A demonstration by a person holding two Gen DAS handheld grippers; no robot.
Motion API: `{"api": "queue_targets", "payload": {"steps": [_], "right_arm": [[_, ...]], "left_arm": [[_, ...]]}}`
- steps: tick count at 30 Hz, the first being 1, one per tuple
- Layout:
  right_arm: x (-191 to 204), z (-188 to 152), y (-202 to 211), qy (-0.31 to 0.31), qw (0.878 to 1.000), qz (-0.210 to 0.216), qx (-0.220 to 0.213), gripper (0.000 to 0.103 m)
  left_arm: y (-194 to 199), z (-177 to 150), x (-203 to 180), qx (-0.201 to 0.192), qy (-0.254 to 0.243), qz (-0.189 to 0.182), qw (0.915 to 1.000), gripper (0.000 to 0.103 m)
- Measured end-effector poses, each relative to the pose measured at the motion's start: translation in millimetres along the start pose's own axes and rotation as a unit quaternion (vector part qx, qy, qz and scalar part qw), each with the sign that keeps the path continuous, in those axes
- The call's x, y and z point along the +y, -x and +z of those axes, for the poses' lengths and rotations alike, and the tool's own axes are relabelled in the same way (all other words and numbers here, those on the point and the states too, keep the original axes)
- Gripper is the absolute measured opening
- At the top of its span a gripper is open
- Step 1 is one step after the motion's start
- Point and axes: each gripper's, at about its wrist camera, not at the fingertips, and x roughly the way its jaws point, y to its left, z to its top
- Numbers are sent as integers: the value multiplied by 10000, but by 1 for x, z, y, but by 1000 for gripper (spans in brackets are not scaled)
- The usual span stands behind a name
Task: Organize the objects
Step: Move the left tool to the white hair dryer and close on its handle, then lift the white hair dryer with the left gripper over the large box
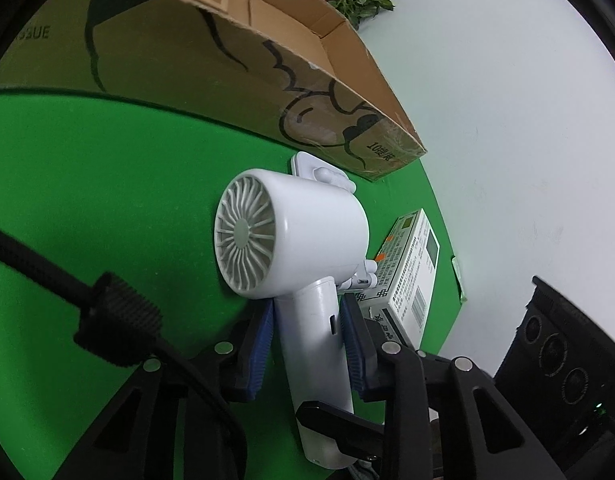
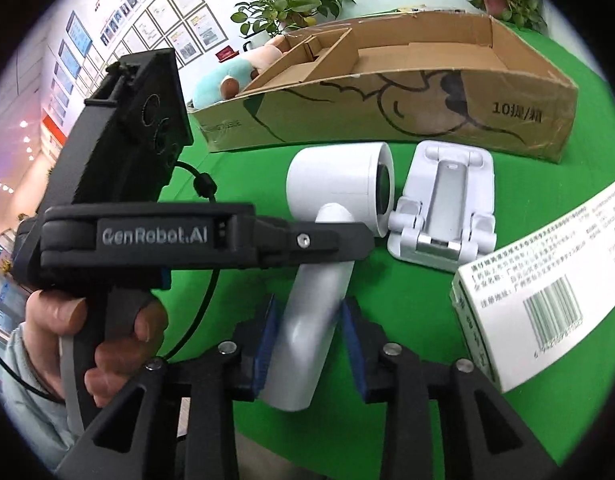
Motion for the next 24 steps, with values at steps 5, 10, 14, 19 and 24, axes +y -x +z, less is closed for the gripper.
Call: {"api": "queue_targets", "payload": {"steps": [5,10,14,19,24], "right_arm": [[1,-5,4,3,10000,-50,-51,31],[1,1,1,-39,9999,-126,-79,30],[4,1,7,-20,9997,-133,-214,29],[12,8,18,84,9985,-111,-524,29],[19,31,28,180,9962,-101,-841,28]], "left_arm": [[1,1,-5,-25,-193,120,9997,32],[-2,-6,-10,-92,-72,159,9998,32],[8,-3,-12,-221,-55,108,9997,31],[29,8,-32,-528,-401,243,9975,31],[46,27,-60,-856,-745,318,9930,29]]}}
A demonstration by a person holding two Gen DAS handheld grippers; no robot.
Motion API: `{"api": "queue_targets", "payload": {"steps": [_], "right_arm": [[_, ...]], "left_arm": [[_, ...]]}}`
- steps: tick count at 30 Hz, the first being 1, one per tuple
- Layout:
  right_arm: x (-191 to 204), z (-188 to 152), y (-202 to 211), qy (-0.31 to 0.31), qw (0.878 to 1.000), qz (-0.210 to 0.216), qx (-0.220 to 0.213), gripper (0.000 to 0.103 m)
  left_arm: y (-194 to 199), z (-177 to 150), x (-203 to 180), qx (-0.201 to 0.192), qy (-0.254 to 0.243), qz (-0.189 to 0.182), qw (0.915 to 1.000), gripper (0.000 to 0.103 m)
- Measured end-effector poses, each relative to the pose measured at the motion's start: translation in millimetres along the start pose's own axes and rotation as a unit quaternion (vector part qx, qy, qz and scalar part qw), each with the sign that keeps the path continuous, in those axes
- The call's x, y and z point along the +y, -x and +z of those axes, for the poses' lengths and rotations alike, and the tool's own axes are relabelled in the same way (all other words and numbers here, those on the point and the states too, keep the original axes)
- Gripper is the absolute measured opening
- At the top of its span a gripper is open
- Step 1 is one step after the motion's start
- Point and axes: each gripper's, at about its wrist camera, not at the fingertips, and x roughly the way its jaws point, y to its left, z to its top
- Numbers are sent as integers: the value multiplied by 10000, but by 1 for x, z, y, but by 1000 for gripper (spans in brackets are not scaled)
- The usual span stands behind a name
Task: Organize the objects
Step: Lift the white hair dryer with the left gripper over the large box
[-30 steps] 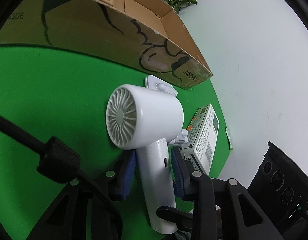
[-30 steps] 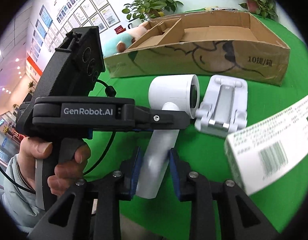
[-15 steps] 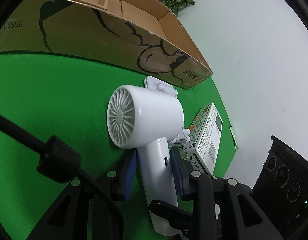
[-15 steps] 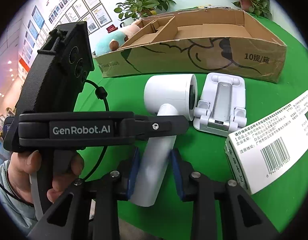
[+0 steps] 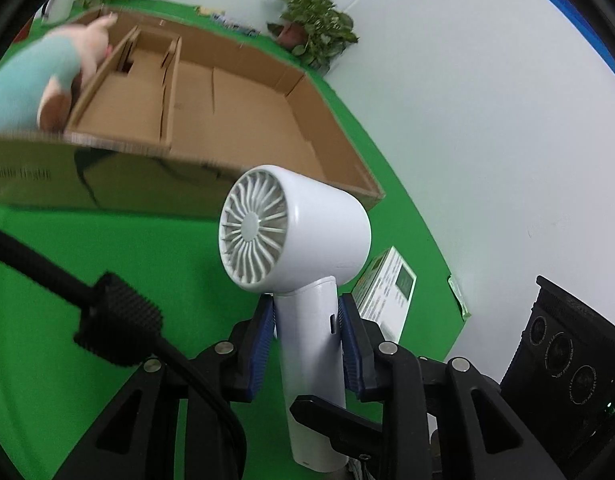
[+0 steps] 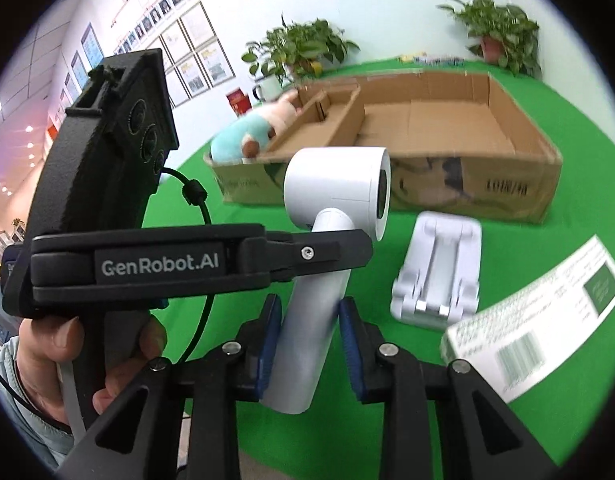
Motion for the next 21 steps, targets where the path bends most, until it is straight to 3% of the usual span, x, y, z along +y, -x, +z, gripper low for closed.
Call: {"api": "queue_targets", "payload": {"steps": [3,21], "right_arm": [[0,15,2,59,9998,-12,-163,28],[-3,108,14,476,9910,-101,-1248,26]], "left_arm": [[19,3,-23,-181,-165,44,9997,28],[81,102,-105,-1238,-1014,488,9859,28]]}}
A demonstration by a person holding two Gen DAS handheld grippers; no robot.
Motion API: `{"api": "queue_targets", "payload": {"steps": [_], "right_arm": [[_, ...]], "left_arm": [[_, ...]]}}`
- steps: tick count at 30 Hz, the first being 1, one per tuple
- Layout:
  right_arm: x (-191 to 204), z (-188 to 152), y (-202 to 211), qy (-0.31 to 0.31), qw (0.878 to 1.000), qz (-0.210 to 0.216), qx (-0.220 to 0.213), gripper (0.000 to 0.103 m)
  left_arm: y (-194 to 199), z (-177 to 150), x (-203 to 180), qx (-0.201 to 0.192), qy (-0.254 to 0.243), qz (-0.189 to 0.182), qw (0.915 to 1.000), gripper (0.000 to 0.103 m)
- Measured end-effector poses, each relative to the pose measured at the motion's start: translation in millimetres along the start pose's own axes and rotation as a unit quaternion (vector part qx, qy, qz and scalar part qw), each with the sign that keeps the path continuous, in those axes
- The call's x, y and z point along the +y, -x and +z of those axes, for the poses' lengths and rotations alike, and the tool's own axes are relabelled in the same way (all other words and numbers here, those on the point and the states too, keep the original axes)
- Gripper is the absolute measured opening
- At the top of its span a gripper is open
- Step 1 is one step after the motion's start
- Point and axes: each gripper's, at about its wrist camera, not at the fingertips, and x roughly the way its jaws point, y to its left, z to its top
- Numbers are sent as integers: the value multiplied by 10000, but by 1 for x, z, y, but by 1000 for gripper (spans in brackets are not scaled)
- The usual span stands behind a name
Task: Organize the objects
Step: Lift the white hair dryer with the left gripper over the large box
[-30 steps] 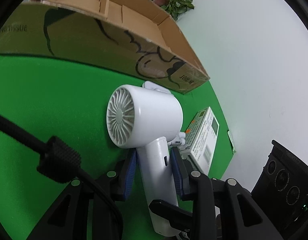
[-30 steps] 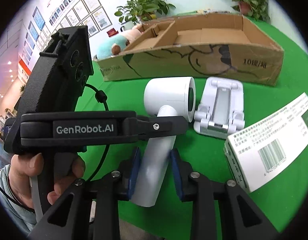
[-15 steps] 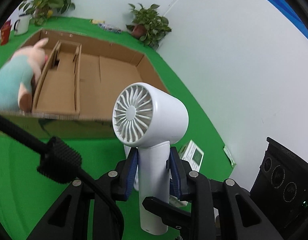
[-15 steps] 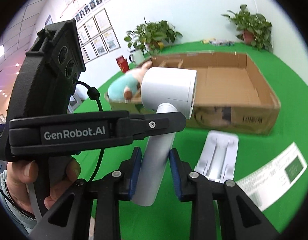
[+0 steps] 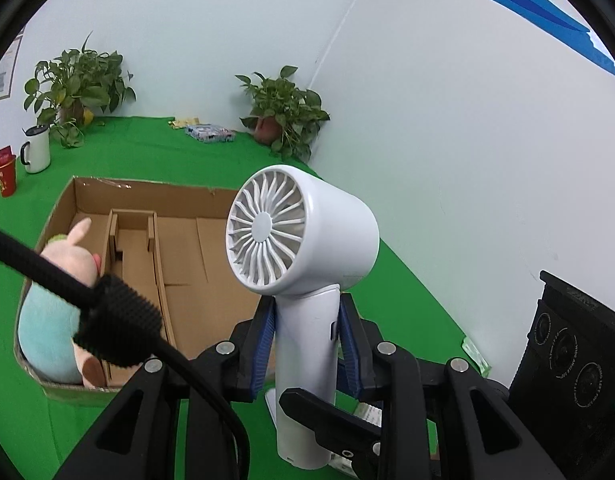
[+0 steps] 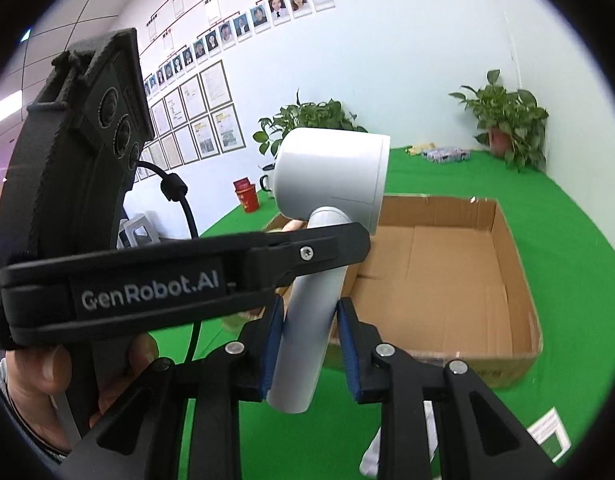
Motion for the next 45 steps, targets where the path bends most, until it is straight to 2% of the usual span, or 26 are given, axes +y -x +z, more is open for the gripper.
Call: {"api": "queue_targets", "payload": {"steps": [8,15,22,29,34,45], "right_arm": [[-11,24,-20,39,10000,-17,-74,26],[-26,38,-45,-116,9999,15,88,26],[-47,45,-80,-443,9979,190,429,26],[-63,34,-116,-867,9916,377,886,26],[-77,17,-144,-1198,9830,560,1277,26],[-95,-6,-162,-1680,9688,765,1654,26]], "left_arm": [[-16,49,5,-85,17,116,9999,28],[-61,76,41,124,227,211,9994,28],[-118,87,84,471,513,355,9969,28],[-167,68,117,937,670,579,9917,28],[-202,49,139,1353,829,782,9842,28],[-244,28,153,1973,825,1015,9716,28]]}}
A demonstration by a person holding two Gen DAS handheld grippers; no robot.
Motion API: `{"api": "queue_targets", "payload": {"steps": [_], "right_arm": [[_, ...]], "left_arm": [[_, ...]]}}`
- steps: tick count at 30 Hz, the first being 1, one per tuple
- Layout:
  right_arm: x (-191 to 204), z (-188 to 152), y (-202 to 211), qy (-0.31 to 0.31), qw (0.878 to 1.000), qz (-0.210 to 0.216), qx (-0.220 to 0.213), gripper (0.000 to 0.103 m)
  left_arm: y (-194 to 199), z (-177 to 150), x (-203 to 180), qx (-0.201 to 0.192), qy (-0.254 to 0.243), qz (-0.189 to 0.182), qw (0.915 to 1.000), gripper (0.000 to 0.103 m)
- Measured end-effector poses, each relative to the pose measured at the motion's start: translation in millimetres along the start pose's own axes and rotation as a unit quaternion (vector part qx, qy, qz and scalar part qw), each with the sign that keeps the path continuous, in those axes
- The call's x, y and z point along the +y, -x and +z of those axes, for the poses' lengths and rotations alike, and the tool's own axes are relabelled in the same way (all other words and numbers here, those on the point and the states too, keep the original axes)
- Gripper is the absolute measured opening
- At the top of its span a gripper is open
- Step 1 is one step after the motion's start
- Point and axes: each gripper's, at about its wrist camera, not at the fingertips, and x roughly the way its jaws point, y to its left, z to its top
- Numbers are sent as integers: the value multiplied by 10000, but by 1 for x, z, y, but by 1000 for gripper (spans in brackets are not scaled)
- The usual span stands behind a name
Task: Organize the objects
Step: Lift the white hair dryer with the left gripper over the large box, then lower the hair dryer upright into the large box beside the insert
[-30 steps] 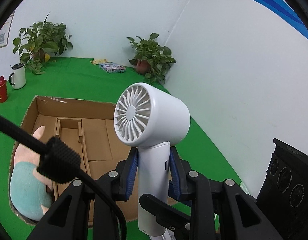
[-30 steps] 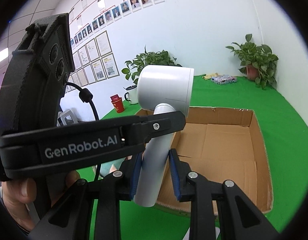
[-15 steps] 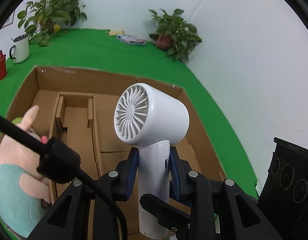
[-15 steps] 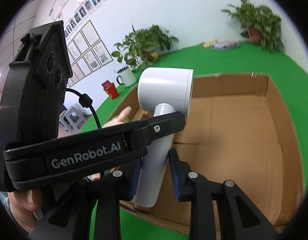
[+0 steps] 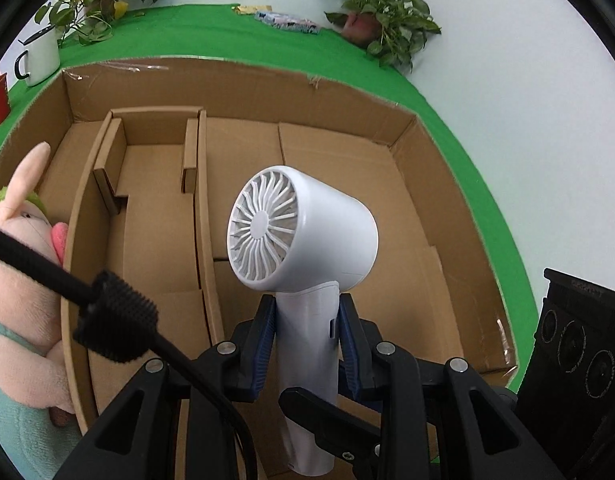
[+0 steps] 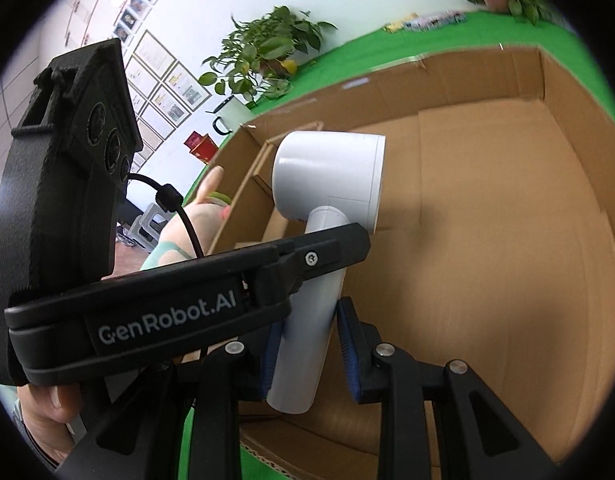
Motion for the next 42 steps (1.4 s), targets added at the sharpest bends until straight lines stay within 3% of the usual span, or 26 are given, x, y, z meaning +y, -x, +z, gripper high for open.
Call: {"api": "queue_targets", "payload": {"steps": [9,16,21,26,30,31,33,38,42], "right_arm": [[-13,-8,-6,-320,9992,154,179,26],[-17,-10,-5,-244,9993,126,255,26],[-18,-9,-10,-132,9989,-84,437,26],[-14,-9,-14,-104,9980,126,604,24],[-15,-11,-12,-66,9976,264,630,33],[-16,-12,-11,-105,9973,358,639,44],[-18,-13,-6,-190,9964,503,653,56],[-15,-9,-1,-178,9976,472,471,56],[-14,-6,-13,-116,9984,261,493,56]], "left_arm": [[-12,-2,-10,147,-172,227,9995,33],[-15,-3,-15,275,-262,241,9990,44],[-14,-4,-17,359,-268,308,9985,47],[-5,-8,-16,298,-265,243,9989,48],[6,-14,-19,207,-387,322,9985,48],[11,-15,-18,161,-406,345,9985,48],[22,-19,-16,49,-456,340,9984,48],[49,-35,-12,-190,-803,388,9958,53],[62,-46,-3,-331,-802,472,9951,53]]}}
